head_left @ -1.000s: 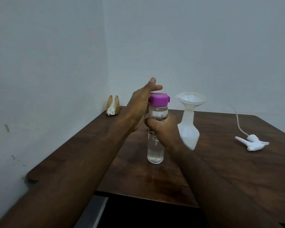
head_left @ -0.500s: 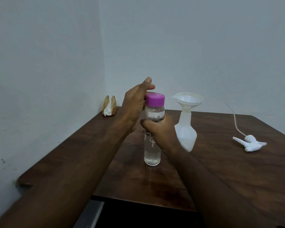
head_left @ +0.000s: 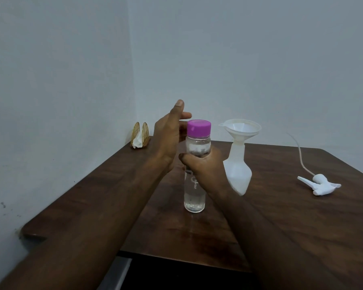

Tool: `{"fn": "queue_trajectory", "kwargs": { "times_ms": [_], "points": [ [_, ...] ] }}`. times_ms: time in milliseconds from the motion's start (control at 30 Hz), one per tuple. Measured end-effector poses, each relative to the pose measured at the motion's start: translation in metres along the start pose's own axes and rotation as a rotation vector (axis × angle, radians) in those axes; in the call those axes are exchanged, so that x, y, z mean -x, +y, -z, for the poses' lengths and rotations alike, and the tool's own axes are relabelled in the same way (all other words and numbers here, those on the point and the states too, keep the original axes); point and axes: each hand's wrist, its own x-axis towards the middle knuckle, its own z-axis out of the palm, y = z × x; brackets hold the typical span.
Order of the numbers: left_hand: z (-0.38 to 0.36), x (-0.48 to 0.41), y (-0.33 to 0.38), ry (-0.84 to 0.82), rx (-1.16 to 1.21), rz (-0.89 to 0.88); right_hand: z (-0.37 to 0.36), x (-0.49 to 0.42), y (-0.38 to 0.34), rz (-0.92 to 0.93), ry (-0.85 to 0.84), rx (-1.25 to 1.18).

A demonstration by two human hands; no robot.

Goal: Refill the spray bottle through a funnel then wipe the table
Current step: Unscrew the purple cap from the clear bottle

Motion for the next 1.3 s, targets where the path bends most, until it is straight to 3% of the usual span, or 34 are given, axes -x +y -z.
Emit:
{"fn": "queue_trajectory", "kwargs": {
  "times_ms": [100,300,500,767,1000,1200,1300],
  "points": [
    [0.004,-0.005,-0.001,0.055,0.002,0.019,0.0,0.0,0.001,-0.002,-0.004,0.013],
    [-0.003,0.001,0.005,-0.207,0.094,0.126,0.0,-0.001,0.003,0.032,-0.007,-0.033],
    [0.0,-0.002,0.002,-0.013,0.064,0.028,0.0,-0.001,0.002,0.031,0.006,-0.008],
    [0.005,0.004,-0.001,-0.378,0.191,0.049,0.0,0.0,0.007,0.029,-0.008,-0.074],
    [0.008,0.001,-0.001,-0.155,0.103,-0.041,-0.001,-0.002,0.007,0.026,0.018,-0.01],
    [0.007,0.0,0.0,-0.384,0.081,0.01,-0.001,-0.002,0.007,0.03,0.013,-0.046],
    [0.003,0.002,0.0,-0.31,0.007,-0.08,-0.001,-0.002,0.008,0.011,0.02,-0.058]
  ]
}}
